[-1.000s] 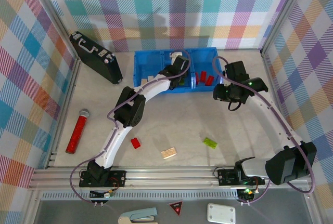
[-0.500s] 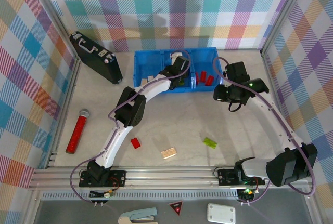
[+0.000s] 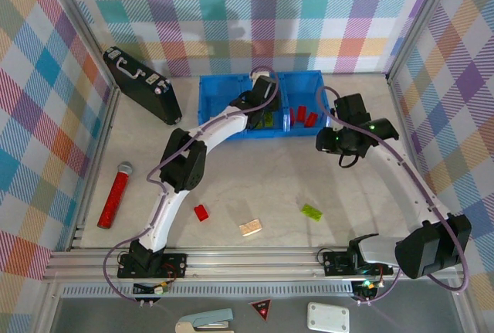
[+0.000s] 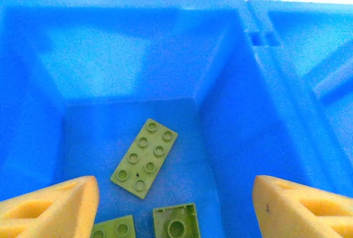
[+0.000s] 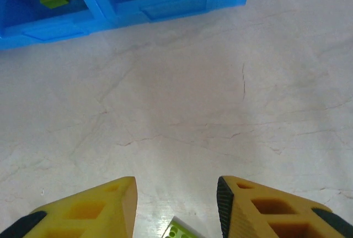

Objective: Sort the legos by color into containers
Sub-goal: Place the lego in the container, then pick up the lego from the bottom-right of the table.

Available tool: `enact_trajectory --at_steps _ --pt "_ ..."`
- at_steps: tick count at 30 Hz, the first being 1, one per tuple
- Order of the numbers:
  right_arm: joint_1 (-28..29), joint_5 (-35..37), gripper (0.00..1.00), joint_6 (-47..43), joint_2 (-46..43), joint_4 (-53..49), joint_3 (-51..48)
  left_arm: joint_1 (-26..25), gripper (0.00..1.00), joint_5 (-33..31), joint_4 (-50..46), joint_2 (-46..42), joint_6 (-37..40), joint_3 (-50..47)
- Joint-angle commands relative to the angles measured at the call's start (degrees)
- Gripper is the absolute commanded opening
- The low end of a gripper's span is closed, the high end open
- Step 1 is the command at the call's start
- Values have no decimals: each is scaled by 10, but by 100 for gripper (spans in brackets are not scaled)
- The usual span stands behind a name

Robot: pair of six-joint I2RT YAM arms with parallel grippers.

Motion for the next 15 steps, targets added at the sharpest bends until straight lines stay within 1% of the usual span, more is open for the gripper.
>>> enact_trajectory --at_steps 1,2,5,8,10,15 --pt "5 -23 44 9 6 -17 -7 2 73 37 -29 -53 15 -26" --pt "8 -26 45 10 7 -19 -11 2 73 45 -57 -63 18 -33" --pt "16 -32 45 13 13 -24 -20 2 73 77 -83 -90 27 -56" --pt "28 -35 45 22 16 -27 -32 3 72 115 -130 -107 45 -62" --pt "39 -38 46 34 19 -27 -41 3 72 127 -165 -120 55 -68" --pt "68 -53 50 85 26 -26 -70 9 72 153 -207 -168 77 -110"
